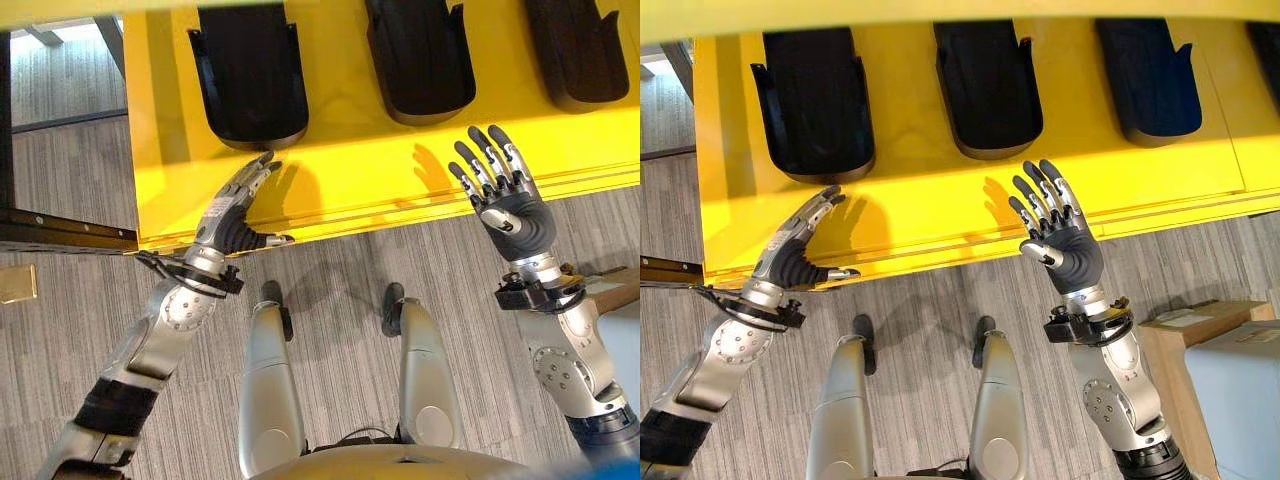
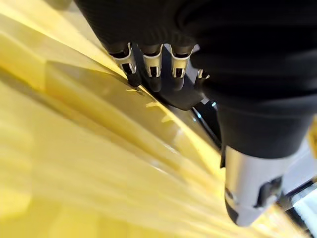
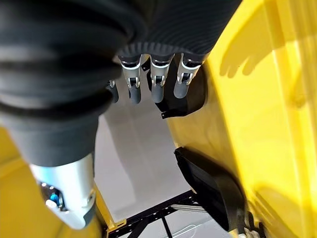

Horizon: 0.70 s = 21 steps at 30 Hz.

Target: Move parts from the plastic box to the shelf.

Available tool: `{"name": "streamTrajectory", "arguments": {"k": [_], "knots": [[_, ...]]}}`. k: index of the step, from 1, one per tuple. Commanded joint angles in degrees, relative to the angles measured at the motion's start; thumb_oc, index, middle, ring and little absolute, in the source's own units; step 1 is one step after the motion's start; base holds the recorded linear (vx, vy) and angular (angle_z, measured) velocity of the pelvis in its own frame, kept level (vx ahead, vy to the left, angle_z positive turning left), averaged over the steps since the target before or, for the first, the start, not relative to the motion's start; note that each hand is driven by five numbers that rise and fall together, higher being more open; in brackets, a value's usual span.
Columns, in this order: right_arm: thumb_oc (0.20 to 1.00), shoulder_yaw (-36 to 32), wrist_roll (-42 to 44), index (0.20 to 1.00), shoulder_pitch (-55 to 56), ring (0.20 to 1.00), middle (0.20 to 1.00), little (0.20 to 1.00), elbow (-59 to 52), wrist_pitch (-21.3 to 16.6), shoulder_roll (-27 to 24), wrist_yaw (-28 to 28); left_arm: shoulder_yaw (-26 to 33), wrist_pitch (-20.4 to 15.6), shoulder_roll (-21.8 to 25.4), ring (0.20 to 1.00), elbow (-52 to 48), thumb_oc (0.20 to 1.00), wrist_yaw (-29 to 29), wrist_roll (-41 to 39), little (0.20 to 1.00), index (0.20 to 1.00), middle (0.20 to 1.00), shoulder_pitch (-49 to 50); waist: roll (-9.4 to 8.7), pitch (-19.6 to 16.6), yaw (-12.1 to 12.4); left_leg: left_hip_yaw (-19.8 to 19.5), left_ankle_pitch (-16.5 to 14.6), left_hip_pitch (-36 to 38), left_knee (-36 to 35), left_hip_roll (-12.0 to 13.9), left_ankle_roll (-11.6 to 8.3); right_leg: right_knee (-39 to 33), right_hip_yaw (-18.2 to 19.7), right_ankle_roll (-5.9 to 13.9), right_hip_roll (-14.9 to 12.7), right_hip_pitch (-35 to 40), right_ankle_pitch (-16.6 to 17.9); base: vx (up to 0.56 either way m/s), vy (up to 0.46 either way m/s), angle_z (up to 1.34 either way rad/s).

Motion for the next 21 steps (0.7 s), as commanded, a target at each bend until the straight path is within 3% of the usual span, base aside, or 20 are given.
{"name": "streamTrajectory", "arguments": {"k": [1,5,11,16,18,21], "knots": [[1.000,-0.58,0.45,1.000,-0.33,1.000,1.000,1.000,-2.06,-2.61,-0.77,1.54,-1.16,-2.72,2.37,1.000,-3.52,1.000,-6.70,-16.59,1.000,1.000,1.000,6.57,0.76,-1.12,0.54,-0.35,1.08,1.06,-1.72,-0.17,2.38,-2.91,0.07,-1.31,1.32,4.72,2.46,0.00,0.002,0.06],[1.000,0.86,-0.06,1.000,0.45,1.000,1.000,1.000,-0.60,-3.14,-1.74,1.89,-5.35,-3.02,2.95,1.000,-4.63,1.000,-13.35,-39.58,1.000,1.000,1.000,8.18,0.98,-2.01,0.66,-0.80,1.43,5.04,-3.24,-0.08,2.23,-5.00,-0.46,-0.83,1.14,9.18,3.00,0.04,-0.002,0.04],[1.000,-2.80,-3.31,1.000,5.76,1.000,1.000,1.000,1.54,-4.69,-1.77,2.05,-2.72,-2.35,-0.90,1.000,-1.52,1.000,-20.24,-60.63,1.000,1.000,1.000,13.14,1.06,-4.70,0.65,-0.88,3.98,15.56,-11.76,0.52,1.71,-14.01,-2.11,0.47,1.81,20.24,5.15,0.10,-0.023,0.05],[1.000,-5.37,-4.75,1.000,10.81,1.000,1.000,1.000,4.64,-4.21,-0.35,2.56,1.53,-1.85,-6.33,1.000,1.02,1.000,-22.71,-68.01,1.000,1.000,1.000,17.03,0.88,-7.50,0.91,-0.44,6.66,22.34,-20.00,0.85,1.50,-21.63,-3.46,1.32,2.63,26.13,7.57,0.09,-0.027,0.04],[1.000,-5.62,-6.68,1.000,12.71,1.000,1.000,1.000,9.35,-3.29,2.45,2.07,3.02,-0.80,-12.24,1.000,5.42,1.000,-23.29,-72.66,1.000,1.000,1.000,18.65,0.82,-10.39,1.32,0.51,8.79,27.50,-26.90,1.08,1.32,-27.71,-3.81,2.14,3.45,30.21,9.40,0.12,0.001,-0.10],[1.000,-6.53,-8.84,1.000,15.56,1.000,1.000,1.000,10.84,-2.34,2.67,3.32,4.58,-0.96,-12.77,1.000,3.42,1.000,-24.53,-70.01,1.000,1.000,1.000,21.83,0.89,-13.37,0.99,1.11,10.42,31.02,-32.16,1.03,1.09,-32.99,-4.02,2.75,3.66,33.45,11.22,0.13,0.029,-0.19]]}}
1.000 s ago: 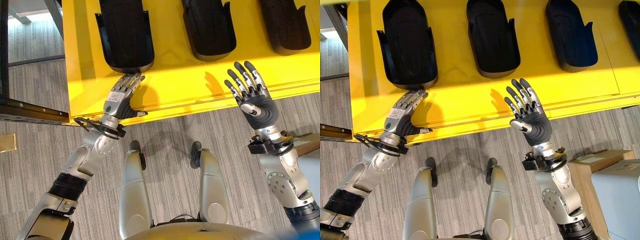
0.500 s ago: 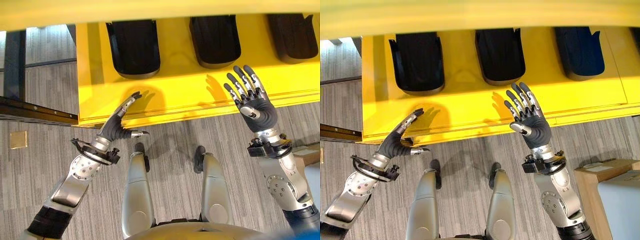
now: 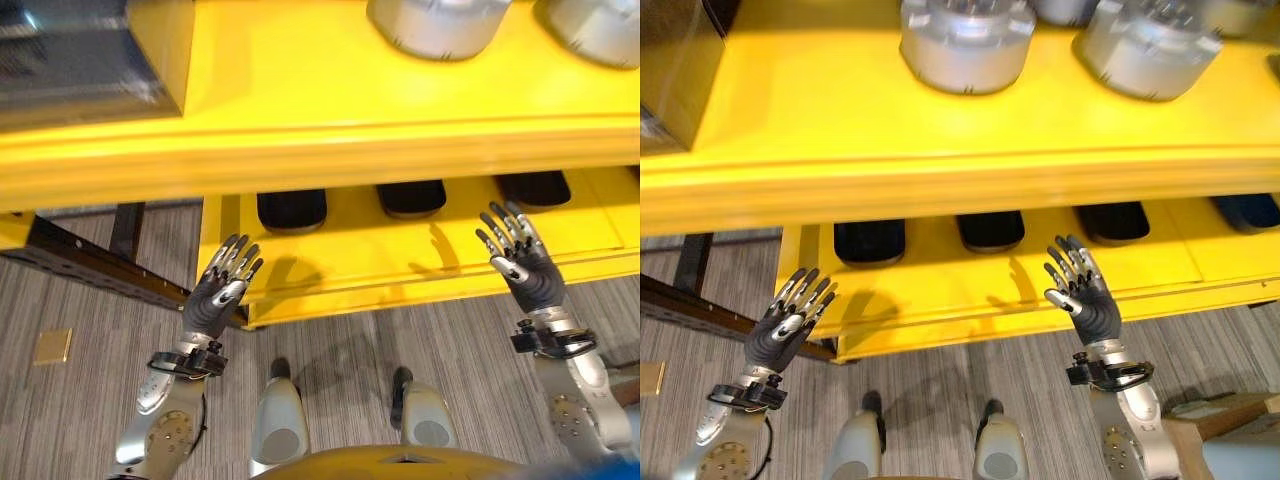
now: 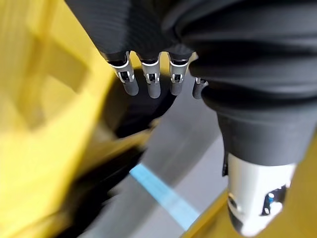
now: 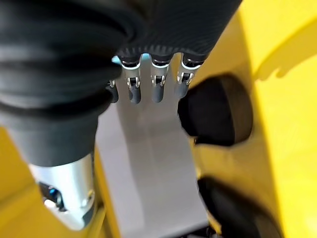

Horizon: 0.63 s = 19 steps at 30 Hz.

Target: Move parts from the plastic box to the shelf.

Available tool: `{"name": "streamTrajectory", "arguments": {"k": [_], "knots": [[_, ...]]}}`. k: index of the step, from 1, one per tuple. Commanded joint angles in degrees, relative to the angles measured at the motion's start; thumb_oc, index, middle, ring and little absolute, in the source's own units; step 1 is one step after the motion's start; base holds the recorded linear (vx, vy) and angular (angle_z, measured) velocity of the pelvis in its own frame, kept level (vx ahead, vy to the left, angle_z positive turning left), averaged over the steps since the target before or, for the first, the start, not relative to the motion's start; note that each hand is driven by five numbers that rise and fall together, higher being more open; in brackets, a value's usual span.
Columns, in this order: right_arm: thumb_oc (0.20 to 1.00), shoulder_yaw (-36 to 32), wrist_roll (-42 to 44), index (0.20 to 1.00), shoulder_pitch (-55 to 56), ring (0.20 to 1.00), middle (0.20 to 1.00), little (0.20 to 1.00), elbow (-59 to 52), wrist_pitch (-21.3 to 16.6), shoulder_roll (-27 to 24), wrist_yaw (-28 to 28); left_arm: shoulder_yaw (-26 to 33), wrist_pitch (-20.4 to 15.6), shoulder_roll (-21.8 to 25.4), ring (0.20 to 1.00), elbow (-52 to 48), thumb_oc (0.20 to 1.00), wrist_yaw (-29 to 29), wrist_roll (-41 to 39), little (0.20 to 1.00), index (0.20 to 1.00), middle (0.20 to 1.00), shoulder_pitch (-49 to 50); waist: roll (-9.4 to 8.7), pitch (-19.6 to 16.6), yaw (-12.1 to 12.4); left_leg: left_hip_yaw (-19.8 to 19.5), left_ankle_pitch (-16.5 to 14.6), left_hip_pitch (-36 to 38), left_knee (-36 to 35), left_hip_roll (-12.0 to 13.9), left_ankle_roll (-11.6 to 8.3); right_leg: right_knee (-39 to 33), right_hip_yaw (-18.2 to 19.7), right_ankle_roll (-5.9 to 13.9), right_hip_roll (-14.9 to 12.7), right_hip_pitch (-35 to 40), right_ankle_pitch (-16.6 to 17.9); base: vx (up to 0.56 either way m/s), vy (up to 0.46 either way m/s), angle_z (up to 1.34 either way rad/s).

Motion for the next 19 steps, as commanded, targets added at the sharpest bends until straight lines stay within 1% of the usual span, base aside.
{"name": "streamTrajectory", "arguments": {"k": [1,2,3,4,5,6,7,8,9,11,12,15,19], "knots": [[1.000,-1.78,-4.96,1.000,0.66,1.000,1.000,1.000,-1.62,-1.87,-1.48,0.84,0.61,-1.95,3.61,1.000,-4.92,1.000,-2.90,2.20,1.000,1.000,1.000,1.97,-0.58,-4.21,-1.09,-0.32,6.01,1.37,-9.09,0.02,2.88,-8.49,1.31,1.77,0.70,2.34,6.27,0.12,0.037,-0.12],[1.000,-1.77,-4.98,1.000,0.68,1.000,1.000,1.000,-1.62,-1.88,-1.48,0.83,0.59,-1.97,3.59,1.000,-4.87,1.000,-2.91,2.21,1.000,1.000,1.000,1.96,-0.58,-4.18,-1.06,-0.25,6.12,1.59,-9.35,0.02,2.88,-8.67,1.32,1.78,0.71,2.50,6.35,0.12,0.047,-0.09],[1.000,-1.52,-6.20,1.000,0.58,1.000,1.000,1.000,-0.32,-1.85,-1.19,-0.11,0.39,-2.20,2.78,1.000,-3.41,1.000,-2.30,3.05,1.000,1.000,1.000,1.77,-0.54,-5.41,-1.14,0.06,6.56,2.56,-10.98,-0.19,2.86,-10.12,1.39,1.88,0.58,3.21,7.10,0.04,0.019,-0.01],[1.000,-1.49,-6.23,1.000,0.56,1.000,1.000,1.000,-0.29,-1.87,-1.20,-0.13,0.37,-2.24,2.75,1.000,-3.36,1.000,-2.30,3.08,1.000,1.000,1.000,1.75,-0.54,-5.39,-1.12,0.13,6.68,2.75,-11.25,-0.20,2.86,-10.30,1.40,1.89,0.58,3.33,7.19,0.07,0.053,-0.01],[1.000,-0.09,-5.93,1.000,-0.17,1.000,1.000,1.000,1.42,-1.60,-0.49,-0.54,0.24,-2.93,1.89,1.000,-2.80,1.000,-1.02,5.17,1.000,1.000,1.000,1.11,-0.46,-6.94,-1.24,0.80,7.75,3.65,-13.63,-0.24,2.48,-12.32,1.42,2.05,0.60,3.98,8.16,0.05,0.047,-0.03],[1.000,0.45,-6.04,1.000,-0.74,1.000,1.000,1.000,1.94,-1.56,-0.21,-0.55,0.22,-3.22,1.44,1.000,-2.48,1.000,-0.51,6.04,1.000,1.000,1.000,0.99,-0.45,-7.71,-1.28,1.36,8.34,4.54,-15.37,-0.25,2.39,-13.56,1.45,2.27,0.64,4.33,8.78,0.05,0.047,-0.08],[1.000,0.45,-6.04,1.000,-0.74,1.000,1.000,1.000,1.94,-1.56,-0.21,-0.55,0.22,-3.22,1.44,1.000,-2.48,1.000,-0.51,6.04,1.000,1.000,1.000,0.99,-0.45,-7.70,-1.27,1.38,8.36,4.58,-15.41,-0.25,2.38,-13.57,1.46,2.27,0.64,4.35,8.79,0.07,0.034,-0.11],[1.000,1.51,-6.00,1.000,-1.68,1.000,1.000,1.000,2.68,-1.42,0.11,-1.12,-0.60,-3.69,0.66,1.000,-0.69,1.000,0.51,7.79,1.000,1.000,1.000,0.04,-0.37,-9.15,-1.20,1.85,9.24,5.70,-17.60,-0.36,2.13,-15.34,1.20,2.57,0.52,5.11,9.64,0.06,0.029,-0.07],[1.000,2.12,-6.06,1.000,-2.31,1.000,1.000,1.000,3.00,-1.43,0.31,-1.30,-0.95,-3.78,0.34,1.000,0.37,1.000,1.32,8.40,1.000,1.000,1.000,-0.56,-0.36,-9.65,-1.19,2.16,9.42,5.99,-18.24,-0.39,2.02,-15.97,1.18,2.73,0.34,5.37,10.04,0.07,0.037,-0.02],[1.000,2.91,-6.34,1.000,-3.09,1.000,1.000,1.000,3.98,-1.44,0.48,-1.58,-1.29,-4.06,0.39,1.000,1.13,1.000,1.91,9.96,1.000,1.000,1.000,-1.24,-0.37,-10.05,-1.11,2.48,9.46,6.40,-18.71,-0.42,2.01,-16.79,1.06,2.86,0.22,5.71,10.51,0.02,0.014,-0.01],[1.000,3.67,-6.41,1.000,-3.34,1.000,1.000,1.000,4.47,-1.24,0.99,-1.82,-1.56,-4.67,0.05,1.000,1.73,1.000,3.06,12.19,1.000,1.000,1.000,-1.50,-0.31,-10.70,-1.16,2.88,9.51,6.71,-19.22,-0.52,1.92,-17.70,1.13,2.91,0.08,5.92,11.03,0.03,0.025,-0.02],[1.000,4.82,-6.24,1.000,-3.96,1.000,1.000,1.000,5.74,-0.95,1.61,-2.08,-1.66,-4.51,-0.65,1.000,3.09,1.000,3.77,13.66,1.000,1.000,1.000,-1.98,-0.31,-11.35,-1.18,3.49,9.35,7.17,-19.34,-0.39,1.90,-18.42,1.70,3.09,-0.05,6.11,11.64,0.04,0.023,-0.02],[1.000,5.49,-6.23,1.000,-4.08,1.000,1.000,1.000,5.36,-0.55,1.64,-1.74,-1.67,-4.31,-0.73,1.000,3.19,1.000,4.12,14.84,1.000,1.000,1.000,-2.10,-0.37,-11.51,-1.20,3.69,9.15,7.85,-19.34,-0.30,1.96,-18.48,2.01,3.14,-0.12,6.61,11.58,0.02,0.005,-0.05]]}}
